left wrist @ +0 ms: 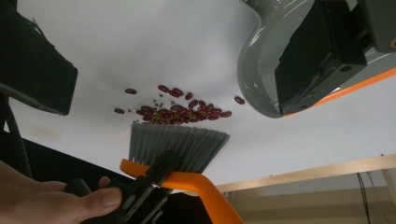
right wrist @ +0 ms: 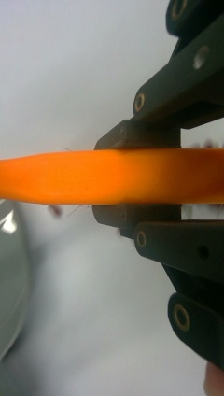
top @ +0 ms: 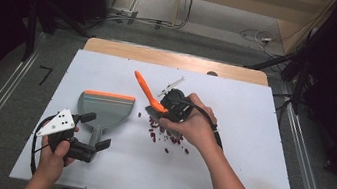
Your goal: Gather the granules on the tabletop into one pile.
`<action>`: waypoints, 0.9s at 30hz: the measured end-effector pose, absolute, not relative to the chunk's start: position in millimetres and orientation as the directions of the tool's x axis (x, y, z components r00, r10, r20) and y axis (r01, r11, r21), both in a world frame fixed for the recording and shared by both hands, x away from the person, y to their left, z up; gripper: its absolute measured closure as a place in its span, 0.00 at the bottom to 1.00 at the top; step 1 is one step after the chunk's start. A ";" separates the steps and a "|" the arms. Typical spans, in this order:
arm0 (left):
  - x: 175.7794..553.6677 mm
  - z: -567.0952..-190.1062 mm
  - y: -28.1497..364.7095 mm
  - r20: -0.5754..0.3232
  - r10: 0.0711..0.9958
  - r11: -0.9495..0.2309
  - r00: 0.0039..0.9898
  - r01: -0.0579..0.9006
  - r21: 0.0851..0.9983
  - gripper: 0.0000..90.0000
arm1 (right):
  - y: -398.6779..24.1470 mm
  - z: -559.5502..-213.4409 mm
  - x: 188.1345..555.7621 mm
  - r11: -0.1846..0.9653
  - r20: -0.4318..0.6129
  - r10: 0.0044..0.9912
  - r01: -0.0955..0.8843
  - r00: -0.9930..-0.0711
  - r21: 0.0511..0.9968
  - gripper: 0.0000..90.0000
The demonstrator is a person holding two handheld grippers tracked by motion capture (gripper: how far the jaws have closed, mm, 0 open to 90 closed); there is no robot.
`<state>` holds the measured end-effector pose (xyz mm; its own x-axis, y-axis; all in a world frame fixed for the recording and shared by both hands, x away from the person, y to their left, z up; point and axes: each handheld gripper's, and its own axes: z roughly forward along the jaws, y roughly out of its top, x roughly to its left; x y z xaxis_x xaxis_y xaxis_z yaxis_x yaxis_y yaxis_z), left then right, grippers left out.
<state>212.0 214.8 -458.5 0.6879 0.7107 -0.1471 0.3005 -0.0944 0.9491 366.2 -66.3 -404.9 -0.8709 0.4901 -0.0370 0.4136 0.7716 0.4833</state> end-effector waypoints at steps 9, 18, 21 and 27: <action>211.2 -457.1 213.7 -0.143 0.711 -0.095 0.688 0.296 0.950 0.00 | -37.0 -423.4 360.2 0.688 0.155 0.579 0.582 -0.800 0.433 0.76; 211.4 -457.8 216.8 -0.148 0.710 -0.092 0.689 0.299 0.950 0.00 | -36.6 -444.0 385.2 0.572 0.231 0.701 0.725 -0.675 0.384 0.76; 211.4 -457.7 217.5 -0.148 0.711 -0.089 0.687 0.297 0.951 0.00 | -43.9 -444.8 388.5 0.552 0.229 0.718 0.738 -0.658 0.388 0.76; 211.3 -457.7 214.5 -0.145 0.708 -0.095 0.692 0.297 0.950 0.00 | -62.7 -443.7 388.8 0.528 0.222 0.741 0.754 -0.633 0.391 0.76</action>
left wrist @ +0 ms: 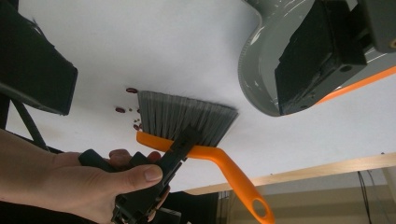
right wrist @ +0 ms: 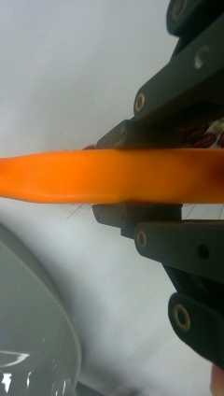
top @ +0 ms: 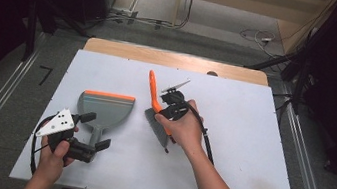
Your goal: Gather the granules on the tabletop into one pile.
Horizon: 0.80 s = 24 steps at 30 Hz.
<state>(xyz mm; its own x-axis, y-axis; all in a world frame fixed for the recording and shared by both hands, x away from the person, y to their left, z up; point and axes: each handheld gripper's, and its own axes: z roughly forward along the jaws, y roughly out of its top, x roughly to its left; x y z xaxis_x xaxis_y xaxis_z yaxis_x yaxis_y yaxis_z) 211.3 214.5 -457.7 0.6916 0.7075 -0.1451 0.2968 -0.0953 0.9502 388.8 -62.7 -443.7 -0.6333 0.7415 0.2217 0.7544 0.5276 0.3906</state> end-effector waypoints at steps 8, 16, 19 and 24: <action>211.2 -457.9 213.0 -0.144 0.707 -0.100 0.692 0.299 0.949 0.00 | -86.4 -444.0 389.1 0.499 0.222 0.762 0.770 -0.608 0.397 0.76; 211.5 -458.2 214.4 -0.143 0.708 -0.099 0.691 0.298 0.950 0.00 | -94.2 -443.5 389.6 0.490 0.217 0.769 0.773 -0.601 0.403 0.76; 211.3 -458.0 215.3 -0.143 0.710 -0.099 0.690 0.299 0.949 0.00 | -97.0 -443.5 389.3 0.488 0.216 0.771 0.773 -0.600 0.406 0.76; 211.7 -458.1 214.6 -0.144 0.709 -0.097 0.691 0.298 0.950 0.00 | -100.5 -437.4 385.7 0.479 0.241 0.755 0.764 -0.610 0.433 0.76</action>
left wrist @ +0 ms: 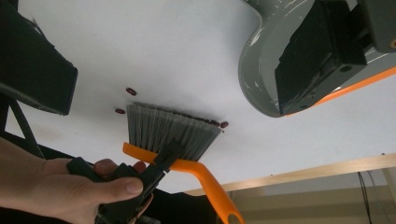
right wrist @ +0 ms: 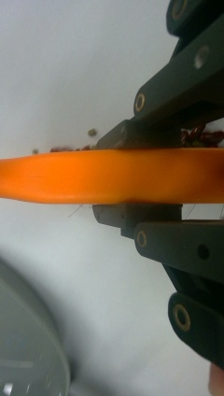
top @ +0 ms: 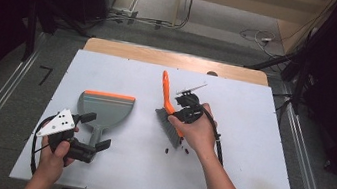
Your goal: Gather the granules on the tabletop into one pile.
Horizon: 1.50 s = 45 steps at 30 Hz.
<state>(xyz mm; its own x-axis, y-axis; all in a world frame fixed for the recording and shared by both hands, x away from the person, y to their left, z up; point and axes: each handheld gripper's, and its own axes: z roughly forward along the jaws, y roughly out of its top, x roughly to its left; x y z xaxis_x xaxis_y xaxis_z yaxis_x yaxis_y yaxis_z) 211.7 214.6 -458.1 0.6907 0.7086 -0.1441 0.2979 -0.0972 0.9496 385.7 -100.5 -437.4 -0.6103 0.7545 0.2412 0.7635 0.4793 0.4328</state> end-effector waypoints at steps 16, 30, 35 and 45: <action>211.0 -457.7 217.5 -0.143 0.712 -0.095 0.687 0.296 0.950 0.00 | -62.2 -446.8 398.7 0.444 0.237 0.779 0.778 -0.580 0.444 0.76; 210.0 -457.3 214.6 -0.140 0.709 -0.101 0.691 0.296 0.950 0.00 | -104.9 -450.7 402.9 0.366 0.256 0.826 0.823 -0.503 0.435 0.76; 210.0 -457.7 214.8 -0.142 0.710 -0.100 0.690 0.299 0.949 0.00 | -117.0 -451.0 402.8 0.349 0.257 0.835 0.828 -0.487 0.439 0.76; 210.5 -457.9 214.8 -0.142 0.709 -0.100 0.691 0.298 0.949 0.00 | -124.7 -446.5 400.0 0.370 0.281 0.796 0.798 -0.536 0.475 0.76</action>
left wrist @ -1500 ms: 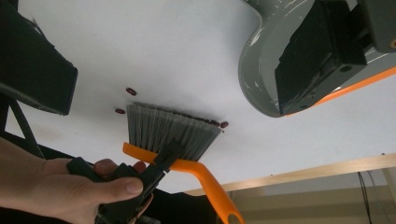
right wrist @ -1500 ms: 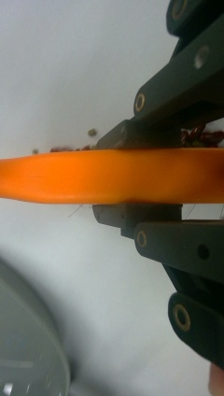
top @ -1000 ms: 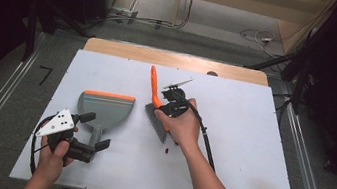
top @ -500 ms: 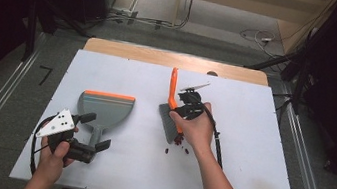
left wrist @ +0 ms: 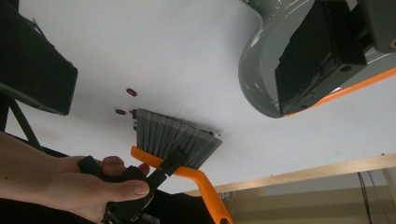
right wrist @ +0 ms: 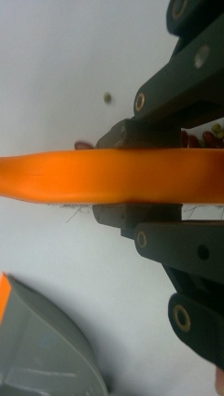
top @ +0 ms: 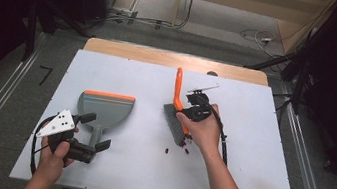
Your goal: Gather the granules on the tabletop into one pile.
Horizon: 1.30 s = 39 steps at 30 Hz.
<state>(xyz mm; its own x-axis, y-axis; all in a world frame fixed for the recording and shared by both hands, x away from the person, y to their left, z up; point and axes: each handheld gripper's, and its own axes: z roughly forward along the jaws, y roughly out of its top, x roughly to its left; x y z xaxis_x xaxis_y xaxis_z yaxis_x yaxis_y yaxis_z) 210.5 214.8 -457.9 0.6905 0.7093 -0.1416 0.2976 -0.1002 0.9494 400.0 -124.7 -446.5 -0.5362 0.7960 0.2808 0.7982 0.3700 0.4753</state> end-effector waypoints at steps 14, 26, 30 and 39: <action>210.3 -458.3 216.2 -0.147 0.712 -0.094 0.687 0.301 0.949 0.00 | -117.9 -398.6 348.7 0.638 0.141 0.516 0.489 -0.845 0.594 0.76; 210.9 -458.8 212.6 -0.142 0.708 -0.105 0.692 0.302 0.947 0.00 | -144.3 -423.3 307.2 0.837 0.118 0.266 0.290 -0.957 0.465 0.76; 211.4 -459.2 209.8 -0.138 0.705 -0.113 0.695 0.303 0.946 0.00 | -145.9 -438.0 308.9 0.864 0.121 0.223 0.254 -0.967 0.434 0.76; 211.7 -460.0 211.3 -0.141 0.709 -0.110 0.691 0.305 0.946 0.00 | -146.1 -447.7 336.3 0.867 0.058 0.183 0.189 -0.981 0.461 0.76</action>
<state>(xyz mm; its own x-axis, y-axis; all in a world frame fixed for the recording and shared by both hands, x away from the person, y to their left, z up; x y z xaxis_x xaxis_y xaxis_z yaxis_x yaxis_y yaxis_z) 211.7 211.3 -460.0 0.6911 0.7088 -0.1410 0.3053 -0.1095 0.9459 336.3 -146.1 -447.7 -0.9815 0.1825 0.0580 0.1885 0.8672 0.4609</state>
